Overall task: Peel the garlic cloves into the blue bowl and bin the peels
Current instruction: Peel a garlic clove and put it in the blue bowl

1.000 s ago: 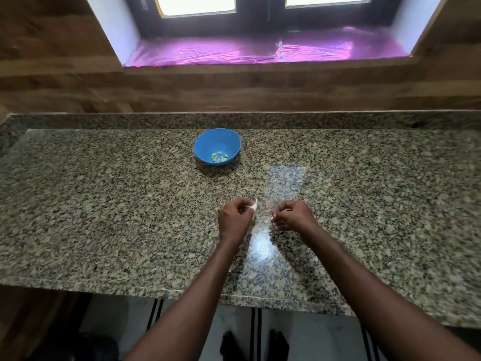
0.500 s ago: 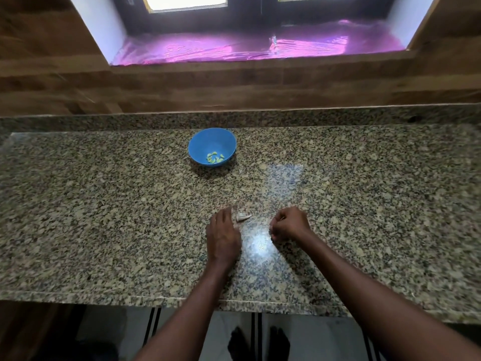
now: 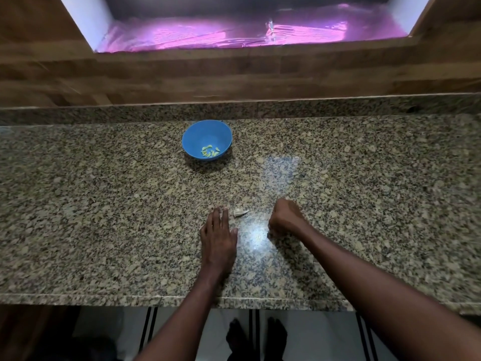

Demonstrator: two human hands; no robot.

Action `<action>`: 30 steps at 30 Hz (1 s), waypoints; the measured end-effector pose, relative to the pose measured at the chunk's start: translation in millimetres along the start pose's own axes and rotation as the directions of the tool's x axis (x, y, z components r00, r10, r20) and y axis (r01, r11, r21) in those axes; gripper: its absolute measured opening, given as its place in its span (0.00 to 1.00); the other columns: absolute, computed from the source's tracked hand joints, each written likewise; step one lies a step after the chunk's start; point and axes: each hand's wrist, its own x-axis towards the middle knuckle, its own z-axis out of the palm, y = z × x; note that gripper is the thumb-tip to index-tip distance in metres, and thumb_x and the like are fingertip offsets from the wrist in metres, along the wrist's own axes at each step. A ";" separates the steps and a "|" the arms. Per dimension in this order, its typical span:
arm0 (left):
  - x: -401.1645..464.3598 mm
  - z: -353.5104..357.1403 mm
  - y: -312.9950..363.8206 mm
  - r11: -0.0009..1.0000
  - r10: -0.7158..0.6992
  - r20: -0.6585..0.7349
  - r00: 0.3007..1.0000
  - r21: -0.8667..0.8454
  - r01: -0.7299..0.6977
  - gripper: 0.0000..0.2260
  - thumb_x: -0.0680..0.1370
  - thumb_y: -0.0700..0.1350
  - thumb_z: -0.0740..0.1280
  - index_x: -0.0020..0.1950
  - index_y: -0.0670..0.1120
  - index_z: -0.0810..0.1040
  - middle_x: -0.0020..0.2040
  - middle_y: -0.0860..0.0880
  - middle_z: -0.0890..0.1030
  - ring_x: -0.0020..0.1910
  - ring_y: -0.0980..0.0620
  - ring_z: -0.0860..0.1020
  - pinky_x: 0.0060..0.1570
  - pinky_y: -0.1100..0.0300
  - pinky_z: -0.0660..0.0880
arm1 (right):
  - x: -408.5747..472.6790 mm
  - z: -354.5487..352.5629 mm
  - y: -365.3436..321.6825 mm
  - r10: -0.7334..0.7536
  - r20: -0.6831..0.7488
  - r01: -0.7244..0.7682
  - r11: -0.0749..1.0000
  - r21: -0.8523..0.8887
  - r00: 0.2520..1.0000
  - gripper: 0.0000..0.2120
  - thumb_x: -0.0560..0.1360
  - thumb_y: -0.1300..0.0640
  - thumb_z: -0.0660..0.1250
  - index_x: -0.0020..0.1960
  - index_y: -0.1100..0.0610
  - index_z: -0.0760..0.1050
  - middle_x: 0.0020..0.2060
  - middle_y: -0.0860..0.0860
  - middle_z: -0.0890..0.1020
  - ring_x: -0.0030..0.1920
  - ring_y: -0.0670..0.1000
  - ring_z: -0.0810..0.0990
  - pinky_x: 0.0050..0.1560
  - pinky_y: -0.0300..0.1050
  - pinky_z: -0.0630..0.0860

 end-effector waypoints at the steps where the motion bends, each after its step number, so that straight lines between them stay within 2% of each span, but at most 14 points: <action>1: -0.2 -0.6 -0.3 1.000 0.000 0.002 1.000 0.005 0.000 0.28 0.86 0.53 0.57 0.84 0.46 0.57 0.83 0.43 0.56 0.81 0.42 0.56 0.74 0.43 0.58 | 0.6 1.3 3.1 -0.005 0.003 0.005 1.000 -0.007 1.000 0.06 0.73 0.69 0.73 0.46 0.63 0.77 0.38 0.54 0.79 0.30 0.47 0.79 0.22 0.35 0.72; 4: -1.9 -2.7 0.1 1.000 0.003 0.011 1.000 0.008 -0.003 0.27 0.86 0.53 0.57 0.84 0.46 0.57 0.84 0.43 0.55 0.81 0.42 0.55 0.75 0.43 0.58 | -0.6 -1.0 9.2 -0.013 0.038 0.013 1.000 0.002 0.999 0.07 0.73 0.70 0.73 0.39 0.64 0.78 0.29 0.54 0.78 0.20 0.45 0.77 0.19 0.32 0.68; 5: -2.0 -3.4 0.8 1.000 0.004 0.017 1.000 0.005 -0.004 0.27 0.86 0.53 0.56 0.84 0.46 0.56 0.84 0.43 0.54 0.82 0.43 0.55 0.75 0.44 0.57 | -0.2 -2.4 10.8 -0.012 0.048 0.011 1.000 0.013 0.999 0.07 0.72 0.70 0.73 0.38 0.64 0.79 0.28 0.55 0.80 0.20 0.45 0.78 0.21 0.34 0.71; 7: -2.2 -3.9 1.7 1.000 0.008 0.023 1.000 0.012 -0.008 0.28 0.86 0.54 0.54 0.84 0.46 0.55 0.84 0.43 0.53 0.82 0.43 0.53 0.76 0.44 0.55 | -0.1 -4.6 11.8 -0.004 0.062 0.002 0.999 0.033 0.998 0.09 0.71 0.70 0.75 0.35 0.64 0.79 0.30 0.57 0.83 0.26 0.50 0.83 0.28 0.41 0.79; 9: -2.7 -3.7 1.6 1.000 0.014 0.018 1.000 0.016 -0.015 0.28 0.86 0.54 0.54 0.84 0.46 0.54 0.84 0.43 0.52 0.82 0.44 0.52 0.76 0.44 0.55 | -0.9 -3.9 12.9 -0.002 0.068 -0.001 0.999 0.044 0.998 0.10 0.71 0.72 0.74 0.33 0.63 0.78 0.32 0.59 0.85 0.31 0.54 0.86 0.33 0.48 0.83; 13: -3.6 -2.5 0.0 0.999 0.024 0.002 1.000 0.021 -0.024 0.28 0.86 0.54 0.54 0.84 0.46 0.53 0.84 0.43 0.51 0.82 0.44 0.51 0.76 0.45 0.55 | -4.1 2.8 14.2 -0.010 0.006 0.010 0.998 0.061 1.000 0.08 0.71 0.72 0.72 0.36 0.63 0.78 0.31 0.58 0.84 0.27 0.52 0.84 0.26 0.42 0.79; 16: -3.8 -3.5 -0.1 0.999 0.033 -0.007 0.999 0.006 -0.033 0.28 0.86 0.54 0.54 0.84 0.46 0.53 0.84 0.43 0.50 0.82 0.44 0.51 0.77 0.45 0.54 | -11.2 8.6 8.8 -0.003 -0.068 0.004 1.000 0.013 0.998 0.13 0.69 0.72 0.72 0.30 0.59 0.77 0.25 0.53 0.79 0.24 0.49 0.78 0.23 0.40 0.74; 19: -5.5 -5.8 -0.4 0.999 0.037 -0.002 0.999 -0.005 -0.037 0.27 0.87 0.54 0.52 0.84 0.46 0.52 0.84 0.44 0.49 0.82 0.44 0.50 0.76 0.45 0.54 | -14.9 13.7 5.3 -0.004 -0.097 0.005 1.000 0.008 0.995 0.13 0.68 0.73 0.72 0.31 0.60 0.76 0.24 0.52 0.77 0.24 0.47 0.76 0.22 0.37 0.70; 21: -5.3 -8.9 0.2 0.999 0.041 0.021 0.999 -0.010 -0.041 0.28 0.87 0.54 0.52 0.84 0.47 0.50 0.85 0.44 0.48 0.82 0.44 0.48 0.77 0.46 0.52 | -12.8 15.0 8.5 0.002 -0.092 0.000 1.000 0.024 0.996 0.11 0.69 0.72 0.73 0.32 0.61 0.78 0.25 0.53 0.79 0.25 0.49 0.79 0.24 0.37 0.75; 23: -3.9 -13.0 1.9 0.998 0.036 0.040 0.999 -0.055 -0.034 0.28 0.87 0.54 0.54 0.84 0.47 0.51 0.85 0.45 0.48 0.83 0.45 0.48 0.78 0.45 0.50 | -12.2 14.8 15.9 -0.012 -0.077 0.023 0.991 0.135 0.997 0.06 0.72 0.72 0.71 0.37 0.66 0.79 0.29 0.58 0.83 0.27 0.52 0.83 0.29 0.44 0.81; 25: -3.5 -20.1 4.2 0.982 -0.008 0.024 1.000 -0.190 0.012 0.26 0.85 0.50 0.61 0.82 0.47 0.60 0.83 0.45 0.56 0.81 0.45 0.54 0.79 0.43 0.54 | -16.8 14.6 21.9 0.014 -0.039 0.000 0.939 0.345 0.999 0.05 0.76 0.74 0.66 0.42 0.71 0.78 0.32 0.63 0.83 0.27 0.55 0.83 0.28 0.49 0.82; 26: -3.8 -24.2 6.0 0.958 -0.043 -0.018 0.999 -0.283 0.036 0.23 0.83 0.47 0.64 0.78 0.47 0.67 0.79 0.45 0.63 0.77 0.46 0.61 0.77 0.43 0.62 | -21.4 14.2 23.3 0.025 -0.013 -0.017 0.898 0.439 1.000 0.05 0.77 0.75 0.64 0.44 0.72 0.77 0.34 0.65 0.83 0.27 0.56 0.83 0.28 0.50 0.82; 28: -5.5 -36.3 11.5 0.892 -0.124 -0.119 0.985 -0.448 0.059 0.13 0.81 0.43 0.67 0.65 0.47 0.77 0.66 0.48 0.74 0.64 0.50 0.71 0.63 0.48 0.78 | -32.9 13.2 22.9 0.013 0.030 -0.028 0.831 0.556 0.999 0.05 0.78 0.77 0.63 0.46 0.72 0.76 0.38 0.68 0.83 0.30 0.59 0.83 0.27 0.49 0.81; 30: -7.3 -51.8 18.6 0.766 -0.143 -0.056 0.988 -0.638 0.075 0.07 0.81 0.42 0.69 0.58 0.47 0.82 0.56 0.51 0.80 0.53 0.52 0.79 0.49 0.57 0.82 | -41.9 12.9 20.9 -0.040 0.039 0.008 0.790 0.613 0.998 0.03 0.79 0.75 0.63 0.48 0.72 0.76 0.41 0.67 0.84 0.36 0.62 0.85 0.30 0.50 0.83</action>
